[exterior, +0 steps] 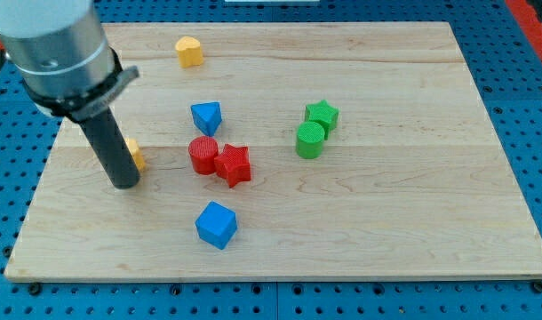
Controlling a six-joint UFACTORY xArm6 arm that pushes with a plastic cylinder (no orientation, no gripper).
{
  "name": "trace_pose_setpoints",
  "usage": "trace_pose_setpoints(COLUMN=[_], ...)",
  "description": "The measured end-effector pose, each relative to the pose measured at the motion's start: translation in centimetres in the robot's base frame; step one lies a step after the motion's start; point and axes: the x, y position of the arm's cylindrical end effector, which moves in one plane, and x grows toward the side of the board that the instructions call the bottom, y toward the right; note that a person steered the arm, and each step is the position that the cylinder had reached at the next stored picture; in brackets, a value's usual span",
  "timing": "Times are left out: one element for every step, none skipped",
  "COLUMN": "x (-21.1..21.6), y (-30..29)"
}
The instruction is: Push the yellow hexagon to the yellow heart
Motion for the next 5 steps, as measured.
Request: trace_pose_setpoints(x=[-4.1, -2.7, -4.9, -11.6, -15.8], y=[-1.3, -2.2, -4.3, -2.6, -0.4])
